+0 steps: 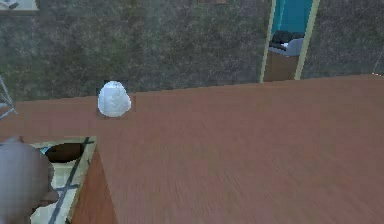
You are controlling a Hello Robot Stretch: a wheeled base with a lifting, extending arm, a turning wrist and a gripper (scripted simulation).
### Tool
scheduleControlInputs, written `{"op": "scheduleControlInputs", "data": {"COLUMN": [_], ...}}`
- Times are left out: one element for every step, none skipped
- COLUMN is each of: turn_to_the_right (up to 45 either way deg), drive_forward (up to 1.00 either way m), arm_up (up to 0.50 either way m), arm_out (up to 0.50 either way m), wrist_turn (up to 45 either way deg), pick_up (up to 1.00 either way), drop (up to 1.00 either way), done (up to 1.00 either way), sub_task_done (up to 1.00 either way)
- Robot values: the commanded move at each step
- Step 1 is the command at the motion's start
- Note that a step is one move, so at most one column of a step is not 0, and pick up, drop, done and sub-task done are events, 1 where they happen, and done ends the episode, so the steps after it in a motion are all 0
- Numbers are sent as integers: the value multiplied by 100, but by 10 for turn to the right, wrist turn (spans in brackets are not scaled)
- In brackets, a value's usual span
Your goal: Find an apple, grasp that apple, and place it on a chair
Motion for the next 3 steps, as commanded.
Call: {"op": "scheduleControlInputs", "data": {"turn_to_the_right": [180,0,90], "drive_forward": [0,55,0], "arm_up": [0,0,0], "arm_out": [0,0,0], "wrist_turn": [0,0,0], "pick_up": [0,0,0], "drop": [0,0,0], "done": [0,0,0], "sub_task_done": [0,0,0]}}
